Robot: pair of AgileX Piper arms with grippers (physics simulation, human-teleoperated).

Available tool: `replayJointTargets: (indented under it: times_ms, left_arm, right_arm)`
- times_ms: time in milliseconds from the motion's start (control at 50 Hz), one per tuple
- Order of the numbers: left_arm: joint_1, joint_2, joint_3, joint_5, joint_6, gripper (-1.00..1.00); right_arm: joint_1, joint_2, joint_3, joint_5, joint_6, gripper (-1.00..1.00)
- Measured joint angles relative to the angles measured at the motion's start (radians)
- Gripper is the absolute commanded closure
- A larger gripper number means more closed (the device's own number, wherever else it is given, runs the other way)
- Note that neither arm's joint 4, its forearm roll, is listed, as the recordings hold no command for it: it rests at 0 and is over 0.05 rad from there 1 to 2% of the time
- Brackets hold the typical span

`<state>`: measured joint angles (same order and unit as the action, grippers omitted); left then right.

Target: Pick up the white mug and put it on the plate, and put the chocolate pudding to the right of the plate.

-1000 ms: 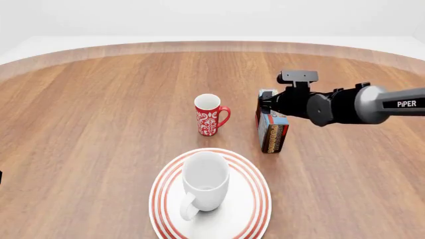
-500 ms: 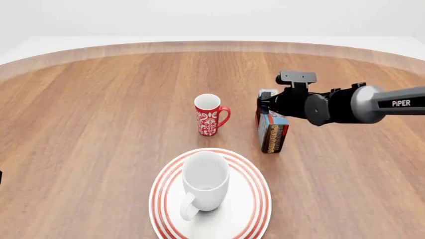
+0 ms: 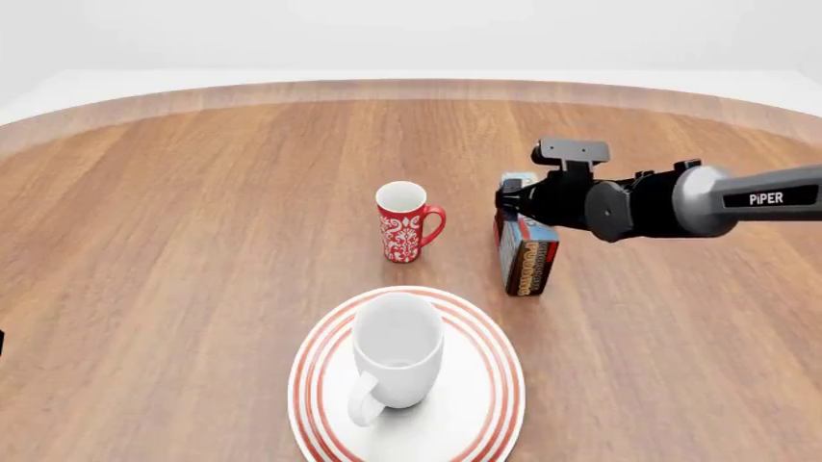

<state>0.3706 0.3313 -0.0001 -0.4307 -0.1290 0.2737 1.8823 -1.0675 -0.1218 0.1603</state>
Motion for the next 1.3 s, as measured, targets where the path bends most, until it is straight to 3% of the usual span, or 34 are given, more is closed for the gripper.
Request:
replayJointTargets:
  times_ms: [400,420,1300]
  left_arm:
    - [0.000,0.000,0.000,0.000,0.000,-1.00]
    - [0.000,0.000,0.000,0.000,0.000,-1.00]
    - [0.001,-0.012,-0.001,0.012,-0.007,-1.00]
  right_arm:
    - [-0.003,0.006,-0.005,0.003,-0.005,-1.00]
    - [-0.004,0.006,-0.005,0.003,-0.006,1.00]
    - [-0.017,-0.061,0.033,0.028,-0.039,1.00]
